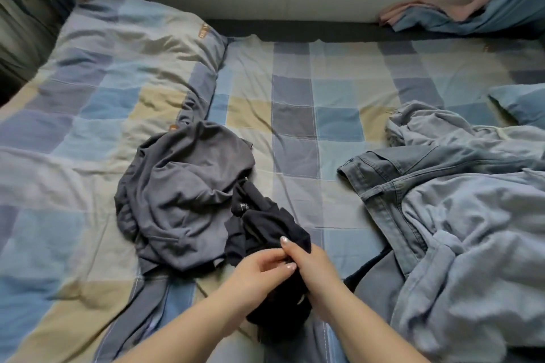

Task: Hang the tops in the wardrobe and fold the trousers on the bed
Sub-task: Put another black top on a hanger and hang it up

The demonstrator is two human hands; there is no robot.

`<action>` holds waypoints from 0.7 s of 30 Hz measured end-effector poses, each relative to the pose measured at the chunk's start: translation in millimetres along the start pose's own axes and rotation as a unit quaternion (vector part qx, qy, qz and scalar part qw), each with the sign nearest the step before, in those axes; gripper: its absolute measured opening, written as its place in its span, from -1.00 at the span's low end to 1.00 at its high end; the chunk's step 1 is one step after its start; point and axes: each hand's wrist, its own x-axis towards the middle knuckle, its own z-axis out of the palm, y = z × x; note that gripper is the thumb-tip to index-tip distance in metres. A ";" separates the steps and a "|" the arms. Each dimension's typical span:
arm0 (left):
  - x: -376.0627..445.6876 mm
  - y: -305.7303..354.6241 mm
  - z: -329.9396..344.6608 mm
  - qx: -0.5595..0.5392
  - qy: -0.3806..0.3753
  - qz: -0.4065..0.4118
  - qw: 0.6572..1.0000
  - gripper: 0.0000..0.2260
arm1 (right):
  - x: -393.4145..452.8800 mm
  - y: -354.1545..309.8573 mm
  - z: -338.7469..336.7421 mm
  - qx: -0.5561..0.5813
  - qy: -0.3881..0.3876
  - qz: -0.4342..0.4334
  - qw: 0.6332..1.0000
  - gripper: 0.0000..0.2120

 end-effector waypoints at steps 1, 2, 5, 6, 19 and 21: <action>-18.7 6.7 -1.8 -0.002 0.000 -0.009 1.000 -0.88 | -22.3 -4.4 3.0 0.022 0.009 -0.003 1.000 -0.81; -35.5 13.3 -4.9 -0.005 0.004 -0.018 1.000 -0.90 | -42.1 -9.9 5.0 0.041 0.012 -0.009 0.999 -0.80; -84.0 35.2 -17.3 -0.040 0.052 -0.047 0.997 -0.69 | -99.5 -34.0 10.8 0.099 -0.005 -0.048 0.994 -0.69; -100.5 45.0 -19.8 -0.069 0.085 -0.050 0.993 -0.64 | -117.5 -44.4 12.4 0.109 -0.018 -0.059 0.992 -0.63; -238.1 172.0 -6.6 -0.277 0.104 0.110 0.949 -0.89 | -301.1 -121.7 37.5 -0.192 -0.098 -0.132 0.968 -0.65; -259.1 183.5 -7.1 -0.207 0.124 0.146 0.959 -0.76 | -318.7 -122.7 44.2 -0.248 -0.082 -0.138 0.955 -0.54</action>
